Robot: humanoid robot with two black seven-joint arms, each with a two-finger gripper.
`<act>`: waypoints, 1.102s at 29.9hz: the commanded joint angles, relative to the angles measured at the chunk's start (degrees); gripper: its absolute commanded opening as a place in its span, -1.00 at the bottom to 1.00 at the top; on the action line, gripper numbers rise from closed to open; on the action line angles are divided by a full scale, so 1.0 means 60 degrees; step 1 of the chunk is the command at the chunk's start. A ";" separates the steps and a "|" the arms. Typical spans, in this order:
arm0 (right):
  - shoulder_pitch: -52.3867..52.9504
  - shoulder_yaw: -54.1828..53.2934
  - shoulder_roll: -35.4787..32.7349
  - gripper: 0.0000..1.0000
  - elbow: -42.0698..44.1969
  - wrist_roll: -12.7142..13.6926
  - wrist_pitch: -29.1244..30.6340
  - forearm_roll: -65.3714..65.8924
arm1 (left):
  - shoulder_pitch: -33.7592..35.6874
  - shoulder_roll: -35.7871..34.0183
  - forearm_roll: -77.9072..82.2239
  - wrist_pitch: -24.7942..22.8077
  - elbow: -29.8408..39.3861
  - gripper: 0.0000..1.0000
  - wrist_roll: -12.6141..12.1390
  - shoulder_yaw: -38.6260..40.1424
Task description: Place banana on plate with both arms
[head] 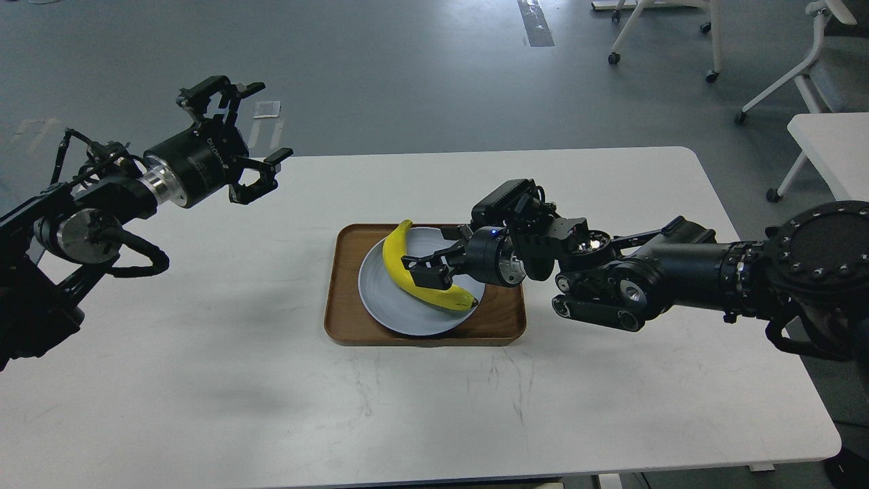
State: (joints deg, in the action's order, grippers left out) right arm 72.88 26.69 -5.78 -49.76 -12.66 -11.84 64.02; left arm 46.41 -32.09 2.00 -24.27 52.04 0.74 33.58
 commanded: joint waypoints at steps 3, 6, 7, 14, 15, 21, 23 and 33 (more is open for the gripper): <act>0.0217 -0.1722 -0.0838 1.00 -0.0042 0.0000 -0.0004 -0.0735 | 0.0000 0.0001 0.0003 0.0002 -0.0015 0.95 -0.0005 -0.0001; 0.0173 -0.3198 -0.1218 1.00 -0.0144 0.0000 0.0025 -0.2969 | 0.0000 0.0089 -0.0011 0.0046 -0.0015 0.95 -0.0005 0.0014; 0.0086 -0.3755 -0.1364 1.00 -0.0275 0.0000 0.0054 -0.4081 | -0.0029 0.0118 -0.0026 0.0032 -0.0015 0.95 -0.0005 0.0028; -0.0909 -0.6570 -0.1937 1.00 -0.1024 0.0131 0.0990 -0.8777 | -0.0395 0.0426 -0.0158 -0.0130 -0.0044 0.95 0.0024 0.0291; -0.1056 -0.6834 -0.1937 1.00 -0.1009 0.0132 0.1108 -0.8983 | -0.0454 0.0498 -0.0158 -0.0130 -0.0059 0.95 0.0038 0.0423; -0.2184 -0.8432 -0.1849 1.00 -0.0892 0.0161 0.1387 -0.9644 | -0.0806 0.0851 -0.0143 -0.0100 -0.0088 0.95 0.0126 0.0776; -0.2419 -0.8711 -0.1835 1.00 -0.0906 0.0278 0.1402 -0.9848 | -0.0879 0.0865 -0.0158 -0.0086 -0.0103 0.95 0.0141 0.0790; -0.2786 -0.8931 -0.2142 1.00 -0.1068 0.0703 0.2354 -1.0596 | -0.1113 0.0734 -0.0158 -0.0144 -0.0103 0.95 0.0185 0.1068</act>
State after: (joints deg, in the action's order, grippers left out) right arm 56.68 -26.69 -18.50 -56.15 -8.54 1.37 0.80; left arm 39.77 -27.43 1.09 -24.92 51.41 1.94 39.55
